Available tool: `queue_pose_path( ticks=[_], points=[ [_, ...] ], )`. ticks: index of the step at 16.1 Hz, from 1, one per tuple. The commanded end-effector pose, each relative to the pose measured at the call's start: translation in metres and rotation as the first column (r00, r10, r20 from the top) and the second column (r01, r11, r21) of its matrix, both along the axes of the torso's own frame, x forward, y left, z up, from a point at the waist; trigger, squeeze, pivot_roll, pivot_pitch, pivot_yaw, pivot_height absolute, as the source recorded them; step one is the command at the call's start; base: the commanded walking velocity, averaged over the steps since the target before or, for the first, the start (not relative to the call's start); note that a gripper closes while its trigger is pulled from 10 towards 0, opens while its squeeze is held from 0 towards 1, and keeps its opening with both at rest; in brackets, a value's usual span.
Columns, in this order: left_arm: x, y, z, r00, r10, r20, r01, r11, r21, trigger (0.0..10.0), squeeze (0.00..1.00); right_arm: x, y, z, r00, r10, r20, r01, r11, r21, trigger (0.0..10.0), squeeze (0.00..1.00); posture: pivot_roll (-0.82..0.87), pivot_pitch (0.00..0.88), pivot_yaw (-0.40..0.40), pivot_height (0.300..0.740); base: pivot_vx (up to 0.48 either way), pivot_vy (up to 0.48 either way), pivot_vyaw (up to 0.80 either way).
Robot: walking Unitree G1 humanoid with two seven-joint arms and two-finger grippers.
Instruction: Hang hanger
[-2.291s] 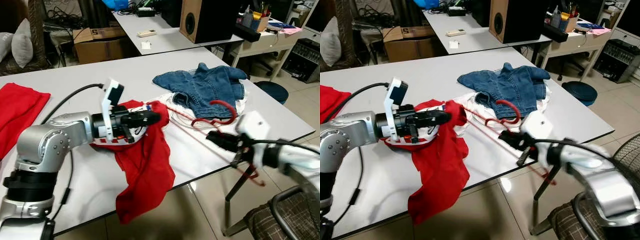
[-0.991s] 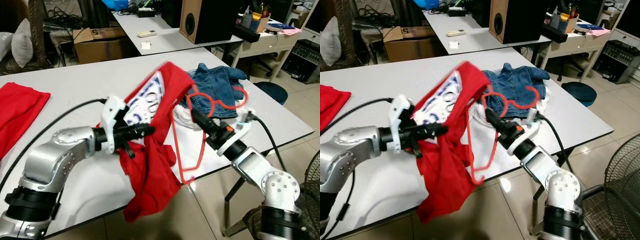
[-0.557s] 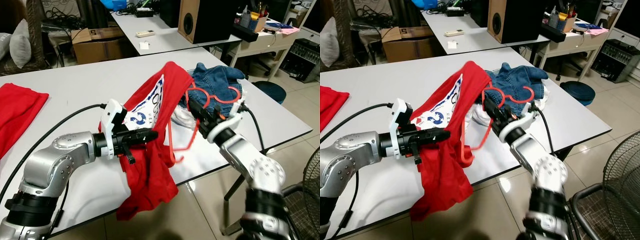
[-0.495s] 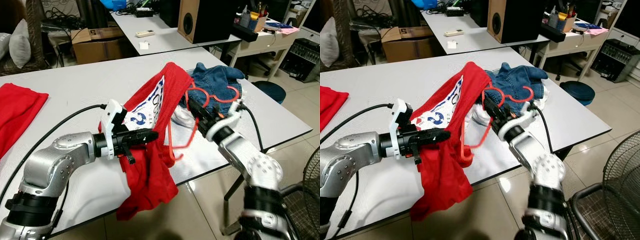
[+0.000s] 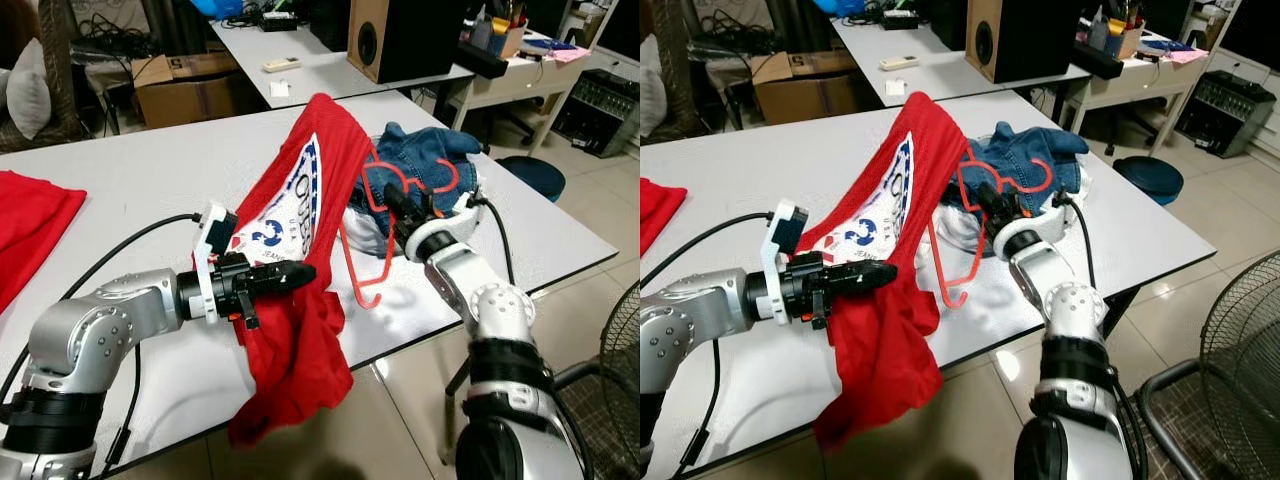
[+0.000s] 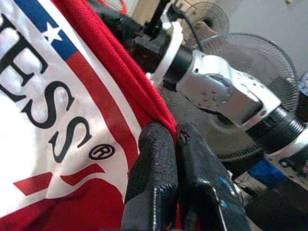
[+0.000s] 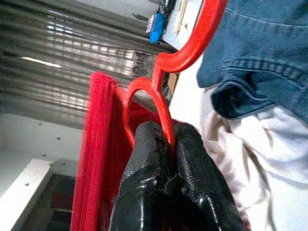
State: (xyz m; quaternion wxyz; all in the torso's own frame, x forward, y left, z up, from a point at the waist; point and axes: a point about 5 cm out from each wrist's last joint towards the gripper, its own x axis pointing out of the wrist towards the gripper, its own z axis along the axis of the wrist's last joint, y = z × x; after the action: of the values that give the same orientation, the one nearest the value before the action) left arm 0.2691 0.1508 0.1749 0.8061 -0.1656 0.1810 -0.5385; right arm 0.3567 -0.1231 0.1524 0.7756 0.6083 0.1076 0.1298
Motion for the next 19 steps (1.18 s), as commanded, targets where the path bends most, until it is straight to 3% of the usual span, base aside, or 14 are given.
queue_pose_path(
  ticks=[1,3,6,7,8,9,10,13,15,16,17,18,19],
  points=[
    [-0.004,-0.006,-0.008,0.998,-0.047,-0.04,0.047,0.999,0.016,0.0,0.0,0.007,-0.026,0.016,0.986,-0.157,0.053,0.155,0.987,0.043,10.0,0.0,0.03,0.0,-0.001,0.74,0.0,0.0,0.0],
    [0.011,-0.007,-0.007,0.998,0.06,0.02,-0.061,0.997,0.055,0.0,0.0,0.004,-0.011,0.025,0.992,-0.094,0.085,0.084,0.99,0.113,10.0,0.0,0.03,0.0,-0.001,0.74,0.0,0.0,0.0],
    [0.009,-0.017,-0.005,1.0,0.003,0.015,-0.004,1.0,0.026,0.0,0.0,0.003,-0.003,0.023,0.993,-0.093,0.072,0.086,0.991,0.099,10.0,0.0,0.03,0.0,0.0,0.74,0.0,0.0,0.0],
    [0.002,-0.031,0.001,0.998,-0.065,-0.007,0.064,0.995,-0.072,0.0,0.0,0.004,-0.002,0.02,0.99,-0.118,0.072,0.114,0.992,0.047,10.0,0.0,0.03,0.0,0.001,0.74,0.0,0.0,0.0],
    [0.0,-0.038,0.004,0.995,-0.094,-0.013,0.092,0.989,-0.117,0.0,0.0,0.005,-0.001,0.019,0.989,-0.127,0.075,0.125,0.992,0.022,10.0,0.0,0.03,0.0,0.001,0.74,0.0,0.0,0.0],
    [-0.006,-0.053,0.007,0.987,-0.159,-0.034,0.149,0.969,-0.195,0.0,0.0,0.01,-0.002,0.02,0.984,-0.168,0.068,0.165,0.985,0.045,10.0,0.0,0.04,0.0,0.004,0.74,0.0,0.0,0.0],
    [-0.007,-0.056,0.007,0.984,-0.171,-0.039,0.159,0.966,-0.205,0.0,0.0,0.011,-0.003,0.02,0.982,-0.178,0.063,0.175,0.983,0.058,10.0,0.0,0.04,0.0,0.004,0.74,0.0,0.0,0.0],
    [-0.013,-0.069,-0.005,0.975,-0.207,-0.085,0.188,0.965,-0.185,0.0,0.0,0.022,-0.009,0.025,0.966,-0.252,0.051,0.247,0.965,0.087,10.0,0.0,0.04,0.0,0.008,0.74,0.0,0.0,0.0],
    [-0.011,-0.069,-0.008,0.978,-0.185,-0.094,0.167,0.972,-0.166,0.0,0.0,0.024,-0.009,0.027,0.963,-0.263,0.054,0.257,0.962,0.092,10.0,0.0,0.04,0.0,0.007,0.74,0.0,0.0,0.0],
    [-0.005,-0.066,-0.013,0.986,-0.133,-0.101,0.121,0.986,-0.118,0.0,0.0,0.025,-0.007,0.03,0.965,-0.258,0.057,0.249,0.96,0.13,10.0,0.0,0.04,0.0,0.004,0.74,0.0,0.0,0.0],
    [0.002,-0.061,-0.018,0.993,-0.072,-0.096,0.066,0.996,-0.064,1.3,0.0,0.026,-0.003,0.034,0.968,-0.241,0.065,0.228,0.961,0.16,10.0,0.0,0.04,0.0,0.002,0.74,0.0,0.0,0.0],
    [0.005,-0.058,-0.021,0.996,-0.036,-0.084,0.033,0.999,-0.027,1.7,0.0,0.026,0.0,0.036,0.972,-0.223,0.076,0.207,0.963,0.172,10.0,0.0,0.04,0.0,0.001,0.74,0.0,0.0,0.0],
    [0.01,-0.053,-0.023,0.998,0.01,-0.061,-0.009,1.0,0.016,6.3,0.0,0.024,0.007,0.037,0.979,-0.178,0.098,0.16,0.972,0.169,10.0,0.0,0.04,0.0,-0.002,0.74,0.0,0.0,0.0]
  ],
)
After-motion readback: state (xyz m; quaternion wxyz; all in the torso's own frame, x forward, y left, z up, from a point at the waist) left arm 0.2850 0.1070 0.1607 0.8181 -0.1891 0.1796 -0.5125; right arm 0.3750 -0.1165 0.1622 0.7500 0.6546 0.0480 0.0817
